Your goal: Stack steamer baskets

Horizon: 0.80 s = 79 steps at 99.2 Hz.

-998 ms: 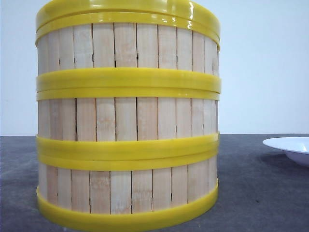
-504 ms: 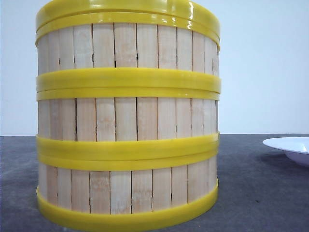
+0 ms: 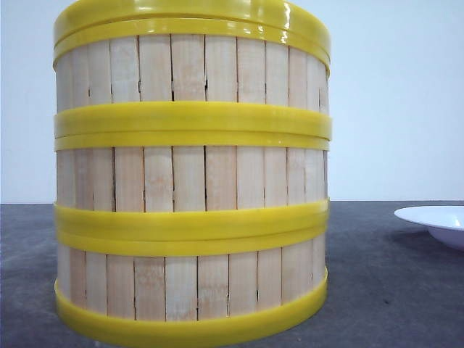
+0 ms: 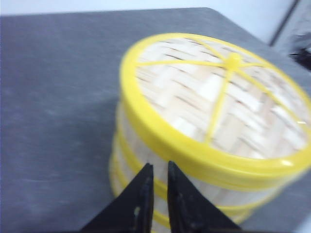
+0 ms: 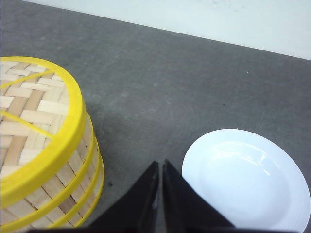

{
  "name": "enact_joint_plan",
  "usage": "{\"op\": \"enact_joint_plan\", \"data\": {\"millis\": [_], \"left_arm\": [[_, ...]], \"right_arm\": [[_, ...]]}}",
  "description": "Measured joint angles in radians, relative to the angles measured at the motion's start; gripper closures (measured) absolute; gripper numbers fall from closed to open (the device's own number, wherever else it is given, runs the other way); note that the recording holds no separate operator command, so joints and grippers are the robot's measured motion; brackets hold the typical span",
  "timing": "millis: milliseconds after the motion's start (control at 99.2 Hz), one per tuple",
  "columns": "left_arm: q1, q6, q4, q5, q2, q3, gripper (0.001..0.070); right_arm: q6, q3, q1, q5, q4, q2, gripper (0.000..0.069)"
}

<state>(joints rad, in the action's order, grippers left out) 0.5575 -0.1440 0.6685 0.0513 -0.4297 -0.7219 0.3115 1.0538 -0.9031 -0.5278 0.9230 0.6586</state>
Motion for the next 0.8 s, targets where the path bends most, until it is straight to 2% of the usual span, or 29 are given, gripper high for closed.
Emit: {"op": "enact_joint_plan", "data": {"millis": [121, 252, 343, 504, 645, 797], "left_arm": [[-0.036, 0.018, 0.000, -0.135, 0.000, 0.000, 0.0685], [-0.132, 0.022, -0.014, -0.202, 0.021, 0.018, 0.0685], [-0.219, 0.024, -0.041, -0.206, 0.062, 0.076, 0.0685], [-0.353, 0.046, -0.184, -0.209, 0.173, 0.253, 0.0685], [-0.420, 0.080, -0.288, -0.209, 0.283, 0.423, 0.0685], [-0.465, 0.100, -0.347, -0.209, 0.366, 0.565, 0.0685]], "right_arm": [[0.000, 0.000, 0.000, 0.000, 0.000, 0.000, 0.0682], [0.000, 0.000, 0.000, 0.000, 0.000, 0.000, 0.0682], [0.000, 0.000, 0.000, 0.000, 0.000, 0.000, 0.0682], [0.000, 0.000, 0.000, 0.000, 0.000, 0.000, 0.0682], [0.000, 0.000, 0.000, 0.000, 0.000, 0.000, 0.0682], [0.000, 0.000, 0.000, 0.000, 0.000, 0.000, 0.0682]]}}
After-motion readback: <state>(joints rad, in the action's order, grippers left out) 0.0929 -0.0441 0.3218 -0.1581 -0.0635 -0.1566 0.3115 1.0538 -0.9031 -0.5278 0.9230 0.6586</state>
